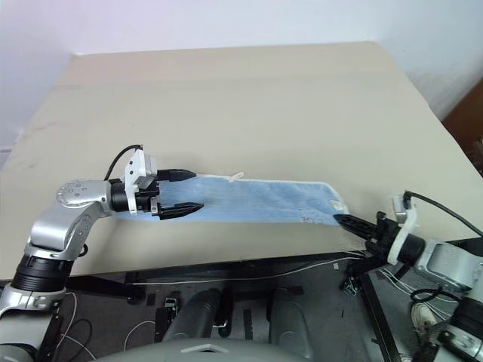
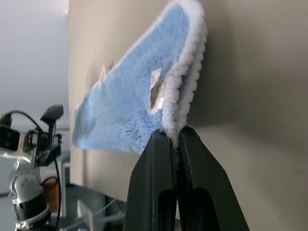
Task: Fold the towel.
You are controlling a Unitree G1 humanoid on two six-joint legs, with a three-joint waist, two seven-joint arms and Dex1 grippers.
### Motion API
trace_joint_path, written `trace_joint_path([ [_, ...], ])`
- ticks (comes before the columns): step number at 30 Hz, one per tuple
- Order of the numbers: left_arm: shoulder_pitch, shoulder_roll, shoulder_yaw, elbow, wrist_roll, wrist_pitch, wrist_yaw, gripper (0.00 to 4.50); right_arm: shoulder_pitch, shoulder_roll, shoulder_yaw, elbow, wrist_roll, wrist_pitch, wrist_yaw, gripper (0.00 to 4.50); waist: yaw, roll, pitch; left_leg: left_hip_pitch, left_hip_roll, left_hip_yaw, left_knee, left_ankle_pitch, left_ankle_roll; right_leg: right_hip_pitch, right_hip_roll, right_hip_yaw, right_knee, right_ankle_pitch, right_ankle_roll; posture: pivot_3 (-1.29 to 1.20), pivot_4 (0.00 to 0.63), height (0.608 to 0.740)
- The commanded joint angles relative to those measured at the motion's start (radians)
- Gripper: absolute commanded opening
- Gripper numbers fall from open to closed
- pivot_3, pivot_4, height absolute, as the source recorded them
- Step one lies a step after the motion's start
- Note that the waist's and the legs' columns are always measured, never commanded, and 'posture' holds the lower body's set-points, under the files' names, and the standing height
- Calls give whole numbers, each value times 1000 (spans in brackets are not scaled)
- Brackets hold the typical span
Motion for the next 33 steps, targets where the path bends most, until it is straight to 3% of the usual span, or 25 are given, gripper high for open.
trace_joint_path([
  [1, -21, 4, 3, -11, 2, -23, 5, 4500, -23, -47, -21, -29, 8, -63, 46, 49, -1, 0, 0, 0, 0, 0, 0, 0, 0, 0, 0, 0, 0, 0, 0, 0, 150, 740],
  [16, -26, 11, 6, -12, 2, -22, 12, 4500, -210, -128, 343, -400, 58, -125, 178, 49, 1, 0, 0, -2, 0, 0, 0, -1, 1, -1, 0, -1, -2, 0, 0, 0, 150, 740],
  [24, -13, 5, 5, -15, 7, -35, 23, 4500, -365, -40, 648, -454, -101, -189, 192, 49, -4, 0, 0, -2, 0, 0, 0, -2, 0, -2, -1, 0, -2, 0, 0, 0, 150, 740],
  [33, 10, 13, 9, -41, 7, -37, 43, 4500, -480, 20, 819, -379, -269, -234, 259, 49, 0, 0, 1, -4, -1, 0, 0, -3, 1, -4, -1, 0, -2, 0, 0, 0, 150, 740],
])
